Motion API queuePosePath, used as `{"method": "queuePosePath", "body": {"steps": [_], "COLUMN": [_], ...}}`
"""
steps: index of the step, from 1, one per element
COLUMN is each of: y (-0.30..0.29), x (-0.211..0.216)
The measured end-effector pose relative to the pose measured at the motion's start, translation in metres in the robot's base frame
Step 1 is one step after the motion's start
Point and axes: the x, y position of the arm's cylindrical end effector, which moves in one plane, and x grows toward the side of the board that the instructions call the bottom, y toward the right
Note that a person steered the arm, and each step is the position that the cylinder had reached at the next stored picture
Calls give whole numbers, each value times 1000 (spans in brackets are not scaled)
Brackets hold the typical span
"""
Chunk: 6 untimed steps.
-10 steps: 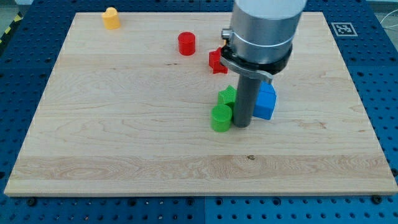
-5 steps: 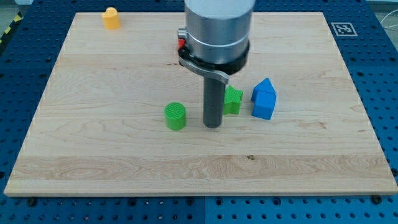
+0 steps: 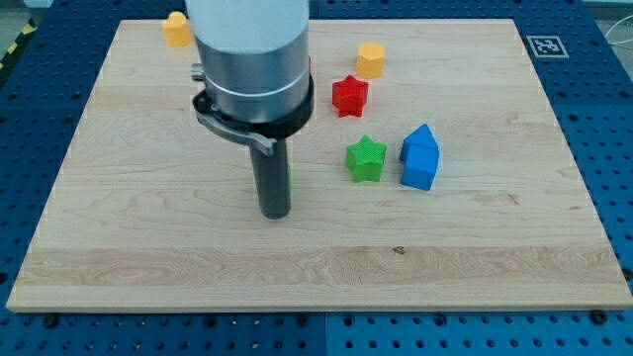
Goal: Push the green circle towards the center
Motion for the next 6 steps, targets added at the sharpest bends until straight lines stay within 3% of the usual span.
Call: {"method": "queuePosePath", "body": {"steps": [4, 6], "y": [-16, -6], "x": [-100, -101]}}
